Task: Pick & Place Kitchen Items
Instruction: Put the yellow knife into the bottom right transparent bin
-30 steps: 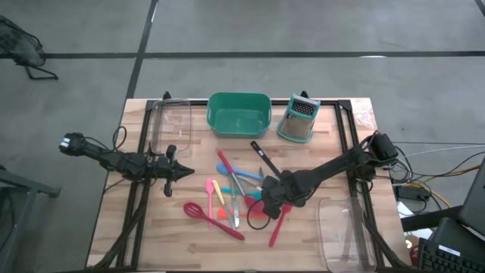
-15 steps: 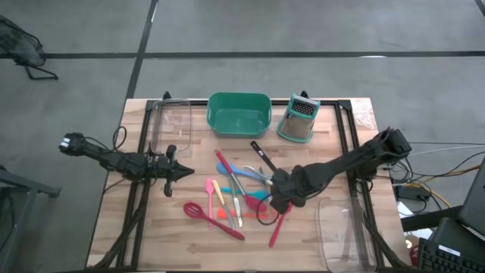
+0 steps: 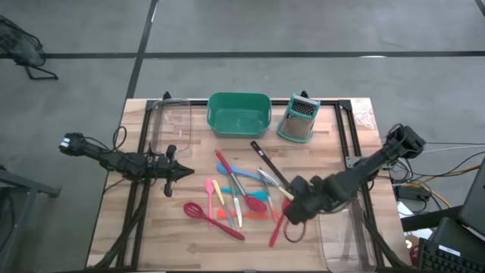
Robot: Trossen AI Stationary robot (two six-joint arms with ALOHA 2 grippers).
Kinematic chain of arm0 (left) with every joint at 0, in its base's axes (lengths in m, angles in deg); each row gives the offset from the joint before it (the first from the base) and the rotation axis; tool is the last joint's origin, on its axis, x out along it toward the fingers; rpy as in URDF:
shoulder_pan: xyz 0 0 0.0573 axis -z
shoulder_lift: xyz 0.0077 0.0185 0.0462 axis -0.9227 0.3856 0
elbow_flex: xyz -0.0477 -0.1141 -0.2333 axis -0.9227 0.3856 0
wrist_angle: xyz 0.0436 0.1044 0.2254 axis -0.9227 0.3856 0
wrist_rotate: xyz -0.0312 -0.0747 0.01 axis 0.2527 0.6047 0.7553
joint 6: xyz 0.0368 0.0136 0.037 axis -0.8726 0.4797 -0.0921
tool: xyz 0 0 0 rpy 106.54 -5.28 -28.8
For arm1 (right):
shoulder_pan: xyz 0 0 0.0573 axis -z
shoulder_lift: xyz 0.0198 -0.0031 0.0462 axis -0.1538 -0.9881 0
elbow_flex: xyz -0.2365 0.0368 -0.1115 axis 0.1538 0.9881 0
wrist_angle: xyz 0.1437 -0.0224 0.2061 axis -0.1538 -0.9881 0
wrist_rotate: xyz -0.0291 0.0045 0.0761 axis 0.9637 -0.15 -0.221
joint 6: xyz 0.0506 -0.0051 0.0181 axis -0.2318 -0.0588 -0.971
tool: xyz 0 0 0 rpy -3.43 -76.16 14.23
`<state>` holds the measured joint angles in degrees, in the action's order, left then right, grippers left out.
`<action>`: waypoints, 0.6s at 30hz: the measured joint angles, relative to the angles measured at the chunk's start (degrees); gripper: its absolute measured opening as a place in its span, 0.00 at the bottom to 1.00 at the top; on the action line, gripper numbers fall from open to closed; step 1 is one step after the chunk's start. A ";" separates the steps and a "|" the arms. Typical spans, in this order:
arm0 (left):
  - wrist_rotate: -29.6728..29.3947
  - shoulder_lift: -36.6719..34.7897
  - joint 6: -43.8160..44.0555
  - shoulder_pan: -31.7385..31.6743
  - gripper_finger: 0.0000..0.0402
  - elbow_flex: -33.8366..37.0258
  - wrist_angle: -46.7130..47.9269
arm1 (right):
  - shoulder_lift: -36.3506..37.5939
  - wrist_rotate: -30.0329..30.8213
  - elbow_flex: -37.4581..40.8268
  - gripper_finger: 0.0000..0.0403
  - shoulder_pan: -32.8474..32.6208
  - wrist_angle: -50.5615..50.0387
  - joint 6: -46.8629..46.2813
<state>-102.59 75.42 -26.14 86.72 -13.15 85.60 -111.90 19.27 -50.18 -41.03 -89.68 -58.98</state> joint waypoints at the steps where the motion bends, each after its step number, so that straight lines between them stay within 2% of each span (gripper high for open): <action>1: 0.00 0.00 0.01 -0.01 0.03 0.00 0.00 | 0.42 0.00 0.00 0.23 -1.42 -0.15 -1.70; 7: 0.00 -0.02 0.01 0.00 0.03 0.01 0.00 | 2.53 1.84 0.00 0.19 -10.83 -0.84 -9.42; 14: 0.00 0.00 -0.01 -0.01 0.03 0.02 0.01 | 4.21 6.53 0.00 0.23 -21.45 -1.31 -17.40; 18: 0.00 0.00 -0.01 0.01 0.03 0.00 0.02 | 4.32 7.08 0.00 0.21 -27.06 -2.98 -24.99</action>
<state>-102.59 75.42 -26.15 86.74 -13.15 85.63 -107.59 26.35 -50.18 -68.08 -92.65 -83.97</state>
